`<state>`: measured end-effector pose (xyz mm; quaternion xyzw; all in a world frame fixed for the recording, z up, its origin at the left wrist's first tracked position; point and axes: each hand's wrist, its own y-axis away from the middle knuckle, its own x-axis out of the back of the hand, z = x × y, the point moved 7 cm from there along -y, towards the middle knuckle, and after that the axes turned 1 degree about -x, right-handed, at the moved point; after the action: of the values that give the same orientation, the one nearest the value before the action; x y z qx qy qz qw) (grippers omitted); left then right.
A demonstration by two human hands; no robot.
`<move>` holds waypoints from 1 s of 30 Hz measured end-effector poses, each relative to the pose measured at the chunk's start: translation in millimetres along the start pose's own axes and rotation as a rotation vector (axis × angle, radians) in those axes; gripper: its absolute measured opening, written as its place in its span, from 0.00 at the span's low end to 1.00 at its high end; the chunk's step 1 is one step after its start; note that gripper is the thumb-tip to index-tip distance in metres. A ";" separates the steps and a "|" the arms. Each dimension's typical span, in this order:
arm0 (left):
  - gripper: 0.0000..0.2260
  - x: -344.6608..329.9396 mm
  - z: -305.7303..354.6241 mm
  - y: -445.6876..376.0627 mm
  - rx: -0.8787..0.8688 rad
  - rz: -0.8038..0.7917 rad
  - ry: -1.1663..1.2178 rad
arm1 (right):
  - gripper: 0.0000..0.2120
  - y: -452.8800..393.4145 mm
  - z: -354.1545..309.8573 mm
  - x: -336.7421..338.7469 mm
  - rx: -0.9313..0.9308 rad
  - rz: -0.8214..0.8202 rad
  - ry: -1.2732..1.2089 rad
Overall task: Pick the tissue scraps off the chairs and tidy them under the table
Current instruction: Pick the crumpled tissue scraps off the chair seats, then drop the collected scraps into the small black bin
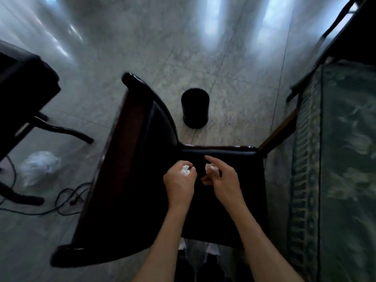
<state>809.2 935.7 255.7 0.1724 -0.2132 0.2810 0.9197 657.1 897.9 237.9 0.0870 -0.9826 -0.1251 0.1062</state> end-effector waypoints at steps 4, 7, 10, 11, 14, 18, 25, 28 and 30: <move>0.02 51.7 69.1 -1.7 -0.160 0.046 -0.024 | 0.12 6.9 -73.4 -1.6 0.100 -0.006 0.038; 0.02 85.6 108.8 -9.9 -0.268 0.066 -0.040 | 0.06 6.0 -123.2 -11.6 0.139 0.009 0.001; 0.03 119.6 135.7 -25.0 -0.343 0.073 -0.064 | 0.05 3.3 -172.5 -27.9 0.241 0.077 0.034; 0.03 132.3 141.6 -32.6 -0.361 0.075 -0.069 | 0.05 1.5 -185.5 -36.5 0.248 0.090 0.035; 0.03 174.5 150.1 -60.2 -0.409 0.074 -0.074 | 0.05 -4.7 -214.2 -69.9 0.239 0.114 0.043; 0.02 236.9 147.7 -105.9 -0.470 0.052 -0.084 | 0.05 -7.9 -249.2 -126.2 0.272 0.200 0.128; 0.04 336.4 122.0 -176.7 -0.549 -0.033 -0.078 | 0.08 -2.8 -300.3 -234.2 0.291 0.353 0.267; 0.05 361.6 115.8 -204.6 -0.539 -0.056 -0.056 | 0.09 -6.7 -319.9 -268.1 0.312 0.379 0.341; 0.06 368.3 116.5 -222.8 -0.540 -0.088 -0.041 | 0.09 -14.3 -329.0 -282.4 0.314 0.391 0.351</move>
<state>1183.1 873.7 490.9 -0.0643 -0.2912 0.1703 0.9392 1006.8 865.3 492.7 -0.0683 -0.9546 0.0681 0.2817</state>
